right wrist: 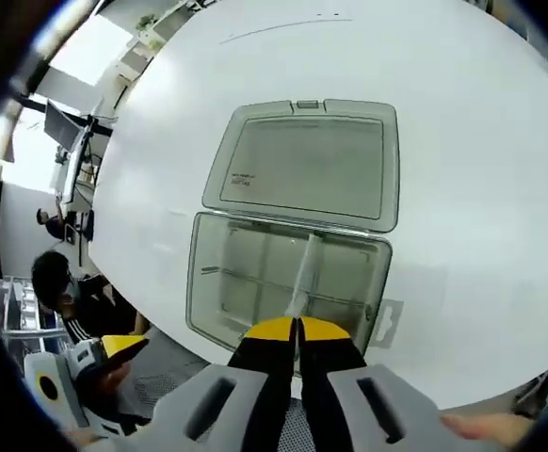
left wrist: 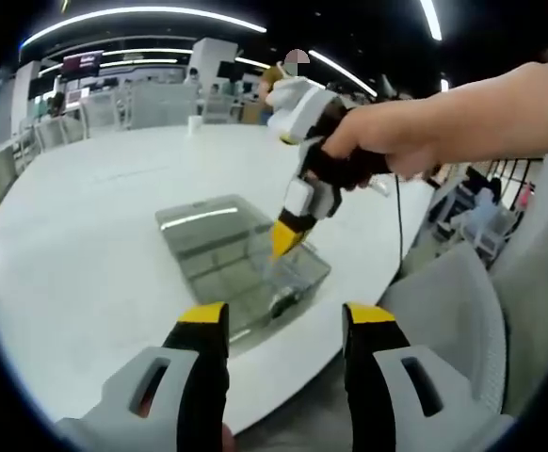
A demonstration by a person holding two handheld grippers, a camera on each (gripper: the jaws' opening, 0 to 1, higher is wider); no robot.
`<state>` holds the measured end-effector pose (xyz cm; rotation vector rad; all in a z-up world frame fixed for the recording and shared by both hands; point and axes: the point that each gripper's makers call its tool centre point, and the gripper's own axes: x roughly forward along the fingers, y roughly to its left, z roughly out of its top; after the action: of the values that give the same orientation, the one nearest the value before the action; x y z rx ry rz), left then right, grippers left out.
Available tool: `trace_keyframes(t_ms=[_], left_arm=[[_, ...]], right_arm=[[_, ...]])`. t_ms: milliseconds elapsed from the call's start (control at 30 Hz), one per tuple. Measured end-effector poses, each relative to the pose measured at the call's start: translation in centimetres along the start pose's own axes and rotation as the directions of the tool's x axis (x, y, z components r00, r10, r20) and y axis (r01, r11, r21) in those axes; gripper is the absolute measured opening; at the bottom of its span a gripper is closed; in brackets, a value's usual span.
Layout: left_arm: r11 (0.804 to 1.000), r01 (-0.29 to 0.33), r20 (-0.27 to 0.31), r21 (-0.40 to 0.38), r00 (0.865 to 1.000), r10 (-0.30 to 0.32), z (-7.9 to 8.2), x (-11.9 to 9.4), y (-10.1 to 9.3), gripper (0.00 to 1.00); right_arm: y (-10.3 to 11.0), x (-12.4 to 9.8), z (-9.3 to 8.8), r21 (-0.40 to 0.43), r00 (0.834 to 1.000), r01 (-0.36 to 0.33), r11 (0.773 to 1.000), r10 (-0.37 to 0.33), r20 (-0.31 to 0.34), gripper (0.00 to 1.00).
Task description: Insert the divider into the dual guide fixture by aligning both edges with the guide slots and pushing it downward to the bottom, including one-sided entry, uneven engagement, binding, and posture correction.
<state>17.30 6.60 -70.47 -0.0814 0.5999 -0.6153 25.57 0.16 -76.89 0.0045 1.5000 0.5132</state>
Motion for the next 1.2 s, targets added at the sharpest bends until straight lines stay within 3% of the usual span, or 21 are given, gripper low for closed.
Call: trace_keyframes(t_ms=[167, 333, 533, 600, 667, 933, 1200], left_arm=[[1.000, 0.000, 0.001, 0.000, 1.000, 0.000, 0.0, 0.0, 0.0, 0.46], [1.000, 0.002, -0.001, 0.001, 1.000, -0.002, 0.0, 0.0, 0.0, 0.46], [1.000, 0.003, -0.003, 0.000, 1.000, -0.003, -0.1, 0.0, 0.0, 0.46], [1.000, 0.000, -0.001, -0.003, 1.000, 0.000, 0.0, 0.0, 0.1, 0.46], [1.000, -0.001, -0.001, -0.004, 1.000, 0.001, -0.1, 0.0, 0.1, 0.46], [1.000, -0.002, -0.001, -0.003, 1.000, 0.002, 0.0, -0.1, 0.1, 0.46], [1.000, -0.002, 0.000, -0.002, 1.000, 0.002, 0.0, -0.1, 0.1, 0.46]], right_arm=[[0.1, -0.7, 0.8, 0.001, 0.999, -0.001, 1.000, 0.001, 0.050, 0.03], [0.5, 0.0, 0.8, 0.009, 1.000, -0.016, 1.000, 0.016, 0.026, 0.06], [-0.5, 1.7, -0.7, -0.049, 0.997, 0.048, 0.998, -0.050, -0.050, 0.01], [-0.2, 1.5, -0.7, -0.001, 0.999, 0.024, 1.000, -0.024, -0.040, 0.00], [-0.2, 1.4, -0.8, -0.036, 0.999, 0.036, 0.999, -0.037, -0.035, 0.00], [-0.4, 1.4, -0.7, -0.048, 0.998, 0.044, 0.998, -0.046, -0.037, 0.00], [-0.3, 1.1, -1.0, -0.017, 0.998, 0.046, 0.999, -0.047, -0.036, 0.00]])
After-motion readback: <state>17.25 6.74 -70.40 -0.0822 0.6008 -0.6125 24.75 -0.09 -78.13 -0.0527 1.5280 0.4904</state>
